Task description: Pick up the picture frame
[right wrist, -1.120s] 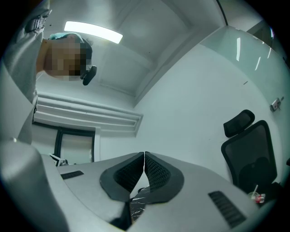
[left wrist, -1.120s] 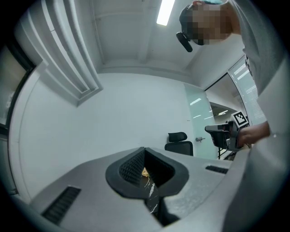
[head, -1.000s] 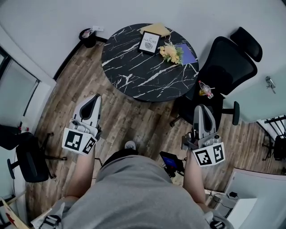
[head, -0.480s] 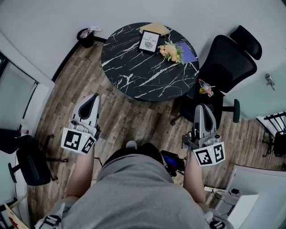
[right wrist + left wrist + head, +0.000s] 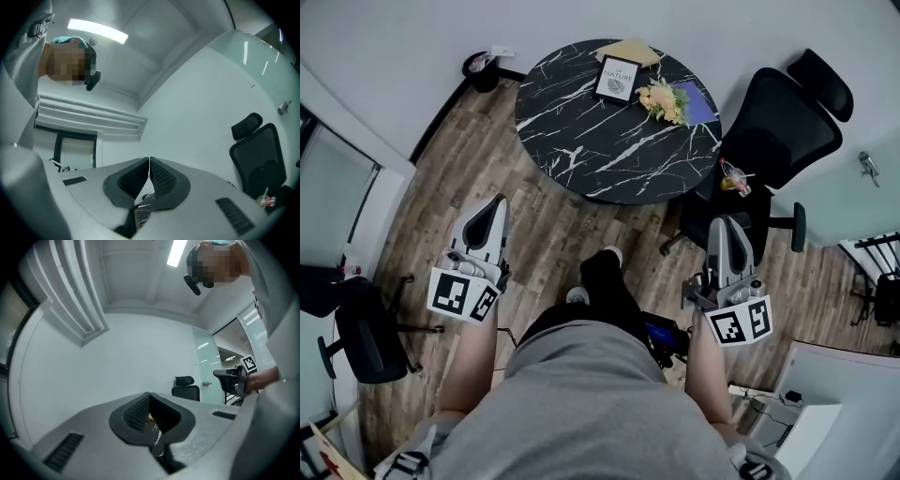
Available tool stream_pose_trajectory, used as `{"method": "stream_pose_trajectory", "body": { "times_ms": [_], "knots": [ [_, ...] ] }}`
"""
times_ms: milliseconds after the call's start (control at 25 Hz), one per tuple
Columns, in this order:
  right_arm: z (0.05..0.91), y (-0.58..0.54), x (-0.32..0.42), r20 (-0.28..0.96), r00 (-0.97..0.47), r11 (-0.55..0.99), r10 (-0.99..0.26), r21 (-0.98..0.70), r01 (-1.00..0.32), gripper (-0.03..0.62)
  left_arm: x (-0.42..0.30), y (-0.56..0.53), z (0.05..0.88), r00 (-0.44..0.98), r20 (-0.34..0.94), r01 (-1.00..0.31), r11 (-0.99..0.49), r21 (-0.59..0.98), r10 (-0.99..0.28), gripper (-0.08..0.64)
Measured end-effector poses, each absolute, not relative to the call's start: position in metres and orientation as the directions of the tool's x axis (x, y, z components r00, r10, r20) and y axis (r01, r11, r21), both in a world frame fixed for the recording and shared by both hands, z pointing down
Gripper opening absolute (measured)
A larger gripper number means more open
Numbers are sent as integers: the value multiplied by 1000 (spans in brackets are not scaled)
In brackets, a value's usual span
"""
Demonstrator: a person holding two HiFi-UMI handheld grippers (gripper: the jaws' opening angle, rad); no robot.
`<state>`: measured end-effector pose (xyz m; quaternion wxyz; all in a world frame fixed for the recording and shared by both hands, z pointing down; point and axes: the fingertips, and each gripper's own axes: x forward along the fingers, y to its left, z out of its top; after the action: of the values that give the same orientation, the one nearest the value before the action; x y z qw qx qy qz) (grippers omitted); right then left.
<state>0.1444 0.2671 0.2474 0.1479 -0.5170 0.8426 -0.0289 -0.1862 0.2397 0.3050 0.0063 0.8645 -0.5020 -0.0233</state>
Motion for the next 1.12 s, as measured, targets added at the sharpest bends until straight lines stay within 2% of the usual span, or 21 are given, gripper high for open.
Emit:
{"method": "stream_pose_trajectory", "body": {
  "times_ms": [520, 1120],
  "knots": [
    [252, 239, 139, -223, -460, 503, -859, -208, -839, 28, -189, 228, 309, 465, -26, -884, -466, 35, -885, 6],
    [257, 161, 141, -214, -505, 544, -836, -221, -809, 28, -177, 163, 309, 453, -17, -891, -453, 30, -891, 6]
  ]
}}
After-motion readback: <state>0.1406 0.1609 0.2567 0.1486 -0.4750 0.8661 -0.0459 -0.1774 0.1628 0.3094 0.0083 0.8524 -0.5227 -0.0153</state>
